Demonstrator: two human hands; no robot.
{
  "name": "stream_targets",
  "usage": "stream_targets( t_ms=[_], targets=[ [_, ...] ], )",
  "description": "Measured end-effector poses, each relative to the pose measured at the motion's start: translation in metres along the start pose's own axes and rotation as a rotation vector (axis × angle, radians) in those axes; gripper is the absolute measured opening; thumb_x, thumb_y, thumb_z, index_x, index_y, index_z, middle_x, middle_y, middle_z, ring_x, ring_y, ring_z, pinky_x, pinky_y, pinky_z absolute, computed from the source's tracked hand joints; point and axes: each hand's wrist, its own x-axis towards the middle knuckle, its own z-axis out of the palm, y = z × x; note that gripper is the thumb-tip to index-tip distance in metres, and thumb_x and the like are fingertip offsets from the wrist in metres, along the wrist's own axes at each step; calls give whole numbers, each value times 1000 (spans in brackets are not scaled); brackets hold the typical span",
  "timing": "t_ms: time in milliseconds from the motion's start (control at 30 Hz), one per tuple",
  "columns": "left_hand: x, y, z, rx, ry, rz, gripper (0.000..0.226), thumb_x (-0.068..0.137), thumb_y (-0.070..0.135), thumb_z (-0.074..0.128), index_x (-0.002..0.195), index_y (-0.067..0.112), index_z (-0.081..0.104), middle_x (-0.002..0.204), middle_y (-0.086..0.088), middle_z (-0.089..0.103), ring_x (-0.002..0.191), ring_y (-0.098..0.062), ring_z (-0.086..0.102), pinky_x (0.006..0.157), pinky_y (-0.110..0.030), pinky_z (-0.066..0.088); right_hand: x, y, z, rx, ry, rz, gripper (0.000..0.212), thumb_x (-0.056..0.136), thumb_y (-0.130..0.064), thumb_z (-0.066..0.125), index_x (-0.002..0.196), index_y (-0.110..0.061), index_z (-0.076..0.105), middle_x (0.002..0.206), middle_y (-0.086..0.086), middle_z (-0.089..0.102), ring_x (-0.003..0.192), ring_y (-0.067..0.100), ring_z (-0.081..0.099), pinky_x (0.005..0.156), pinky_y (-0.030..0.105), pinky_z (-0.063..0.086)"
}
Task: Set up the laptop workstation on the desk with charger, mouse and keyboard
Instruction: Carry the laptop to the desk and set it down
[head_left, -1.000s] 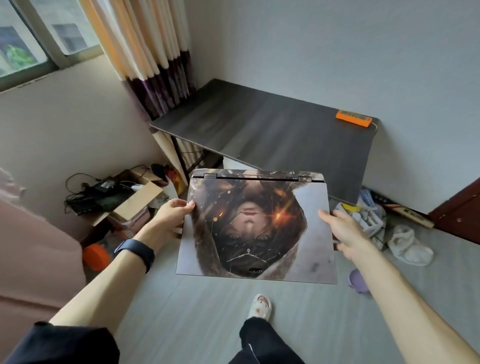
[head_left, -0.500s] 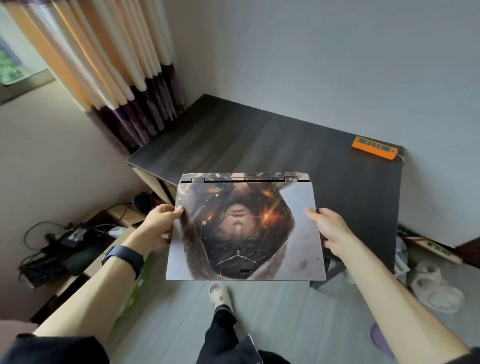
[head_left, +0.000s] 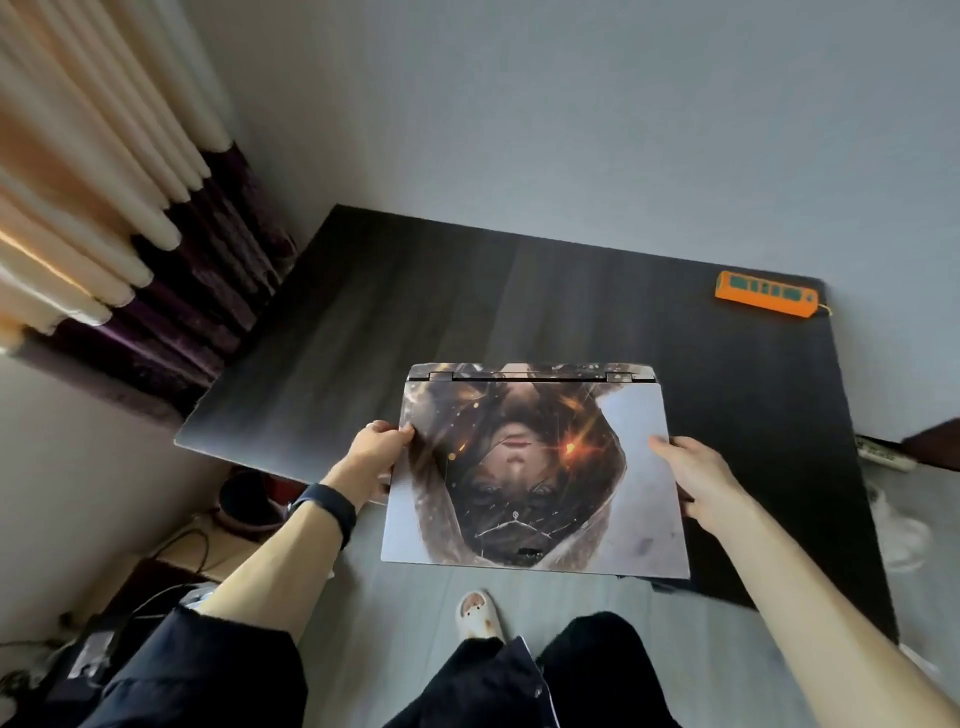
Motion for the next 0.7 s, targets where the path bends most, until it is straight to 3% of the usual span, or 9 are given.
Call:
stream_targets(
  t_ms=[67,133,233,300,367,433,600,700],
  targets=[
    [24,7,4,21,-18,-31,35,95,35,62,122,13,53,109,-13,62,78,-27,62,71,-48,57,10,-4,8,11,46,47,42,97,-38,61,134,-19,55,132,7,60,123,31,55,106,54,45],
    [47,14,10,53,-34,-72,37,95,34,62,124,13,54,103,-12,63,76,-27,62,74,-49,58,23,-8,14,19,62,107,43,98,-37,61,136,-18,54,134,9,59,124,33,54,106,55,44],
    [71,23,26,99,-30,-87,36,96,33,59,123,8,56,80,-9,55,54,-22,49,52,-29,49,43,-12,20,10,74,154,43,98,-36,61,136,-18,54,134,10,58,124,33,53,105,55,44],
    [88,28,38,123,-11,-94,36,97,32,59,124,8,56,91,-11,60,63,-24,55,52,-28,48,59,-14,21,7,82,191,43,98,-35,61,136,-19,53,135,10,57,124,33,53,105,55,45],
    [98,30,50,134,8,-115,32,98,30,59,121,8,57,100,-12,62,74,-25,59,56,-29,49,70,-14,23,-10,94,235,44,98,-35,61,139,-19,52,138,11,55,127,34,51,105,55,45],
    [112,40,62,131,11,-133,25,98,26,58,114,7,58,92,-10,61,73,-23,58,60,-29,49,88,-19,23,-6,75,270,47,98,-36,60,141,-19,50,141,11,53,128,35,50,105,54,45],
    [145,62,86,210,50,-156,28,94,28,62,113,8,63,106,-10,64,102,-32,61,92,-45,52,129,-36,18,-6,65,343,53,98,-36,60,145,-18,47,142,13,52,128,34,50,106,52,45],
    [159,76,99,249,81,-165,15,93,26,62,99,12,64,103,-10,63,103,-32,59,93,-43,51,153,-47,17,-27,60,359,54,98,-37,59,146,-15,47,143,14,52,129,34,50,104,48,44]
  ],
)
